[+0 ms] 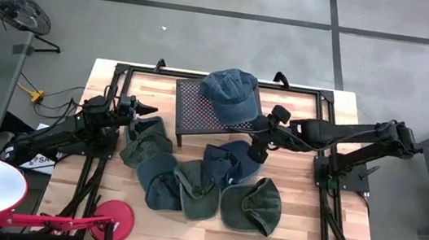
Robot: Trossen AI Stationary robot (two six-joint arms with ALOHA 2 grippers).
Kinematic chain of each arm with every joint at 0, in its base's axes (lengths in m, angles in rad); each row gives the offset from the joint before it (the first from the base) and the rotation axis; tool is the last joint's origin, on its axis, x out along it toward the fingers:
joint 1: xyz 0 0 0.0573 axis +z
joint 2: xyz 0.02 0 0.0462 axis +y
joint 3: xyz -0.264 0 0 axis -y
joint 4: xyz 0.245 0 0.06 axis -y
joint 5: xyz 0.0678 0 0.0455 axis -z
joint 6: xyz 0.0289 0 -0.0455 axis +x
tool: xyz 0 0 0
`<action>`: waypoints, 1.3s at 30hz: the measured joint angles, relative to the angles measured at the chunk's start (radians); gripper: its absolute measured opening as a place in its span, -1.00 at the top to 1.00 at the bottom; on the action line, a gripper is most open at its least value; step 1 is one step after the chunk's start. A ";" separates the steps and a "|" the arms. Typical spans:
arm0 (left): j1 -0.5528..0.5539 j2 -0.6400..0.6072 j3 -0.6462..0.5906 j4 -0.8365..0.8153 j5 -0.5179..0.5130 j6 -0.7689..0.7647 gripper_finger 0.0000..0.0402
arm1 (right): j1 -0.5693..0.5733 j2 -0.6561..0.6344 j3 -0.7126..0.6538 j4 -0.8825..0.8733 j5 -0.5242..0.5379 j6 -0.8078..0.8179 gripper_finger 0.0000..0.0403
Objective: Pick & Place hat
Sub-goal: Stack the dark green cap on the shelf
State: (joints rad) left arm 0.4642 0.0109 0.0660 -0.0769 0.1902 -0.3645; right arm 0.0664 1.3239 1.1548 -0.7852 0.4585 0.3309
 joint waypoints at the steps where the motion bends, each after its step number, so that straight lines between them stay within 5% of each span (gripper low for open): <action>1: 0.000 0.000 0.000 0.000 0.000 0.000 -0.37 | 0.007 -0.008 0.001 -0.019 -0.023 0.030 -0.11; 10: 0.000 0.000 0.000 0.000 0.000 0.000 -0.37 | 0.092 -0.046 -0.001 -0.192 -0.274 0.109 -0.11; 20: 0.000 0.000 0.000 0.000 0.000 0.000 -0.37 | 0.189 -0.075 -0.166 -0.118 -0.449 0.093 -0.10; 39: 0.000 0.000 0.000 0.000 0.000 0.000 -0.37 | 0.248 -0.077 -0.394 0.133 -0.445 -0.096 -0.11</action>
State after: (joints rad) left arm 0.4642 0.0111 0.0662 -0.0769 0.1902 -0.3647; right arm 0.3145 1.2472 0.7606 -0.6523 0.0132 0.2346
